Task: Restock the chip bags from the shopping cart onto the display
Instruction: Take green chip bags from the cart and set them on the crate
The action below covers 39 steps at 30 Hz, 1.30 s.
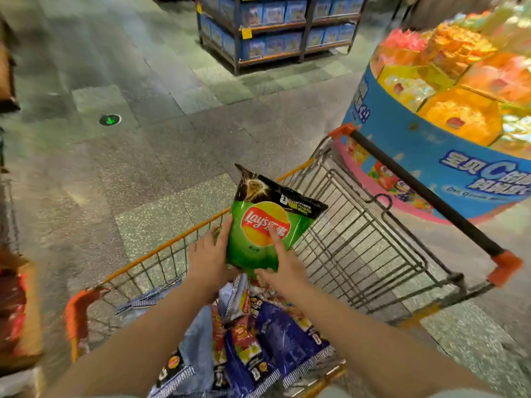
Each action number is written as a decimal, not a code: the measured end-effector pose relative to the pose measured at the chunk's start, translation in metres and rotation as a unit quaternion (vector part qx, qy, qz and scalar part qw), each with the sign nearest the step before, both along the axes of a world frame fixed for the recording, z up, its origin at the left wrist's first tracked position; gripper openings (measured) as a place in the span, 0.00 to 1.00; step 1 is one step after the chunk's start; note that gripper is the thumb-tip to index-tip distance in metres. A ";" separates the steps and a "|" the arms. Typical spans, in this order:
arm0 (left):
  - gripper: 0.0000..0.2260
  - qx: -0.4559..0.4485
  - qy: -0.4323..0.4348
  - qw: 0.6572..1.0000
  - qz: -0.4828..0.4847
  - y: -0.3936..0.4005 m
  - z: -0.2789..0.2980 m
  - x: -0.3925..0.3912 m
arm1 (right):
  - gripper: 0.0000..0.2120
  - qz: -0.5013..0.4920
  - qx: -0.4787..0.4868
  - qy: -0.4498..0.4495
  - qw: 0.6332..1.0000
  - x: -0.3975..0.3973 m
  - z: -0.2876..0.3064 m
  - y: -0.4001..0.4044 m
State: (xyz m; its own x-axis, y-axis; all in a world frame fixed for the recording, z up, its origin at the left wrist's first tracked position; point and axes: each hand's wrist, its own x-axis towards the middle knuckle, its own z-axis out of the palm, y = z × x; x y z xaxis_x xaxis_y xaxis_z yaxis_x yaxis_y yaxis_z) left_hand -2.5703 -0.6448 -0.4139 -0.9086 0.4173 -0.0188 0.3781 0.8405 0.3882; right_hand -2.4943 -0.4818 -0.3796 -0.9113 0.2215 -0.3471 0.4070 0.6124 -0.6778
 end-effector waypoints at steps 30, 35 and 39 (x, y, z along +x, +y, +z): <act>0.49 0.188 0.339 0.801 0.455 0.000 0.288 0.340 | 0.43 0.580 -0.158 0.371 0.707 0.120 0.298 -0.004; 0.50 0.203 0.368 0.771 0.479 -0.010 0.312 0.428 | 0.39 0.644 -0.236 0.366 0.629 0.183 0.321 -0.038; 0.48 0.195 0.372 0.743 0.521 -0.007 0.327 0.514 | 0.42 0.692 -0.262 0.347 0.576 0.250 0.334 -0.070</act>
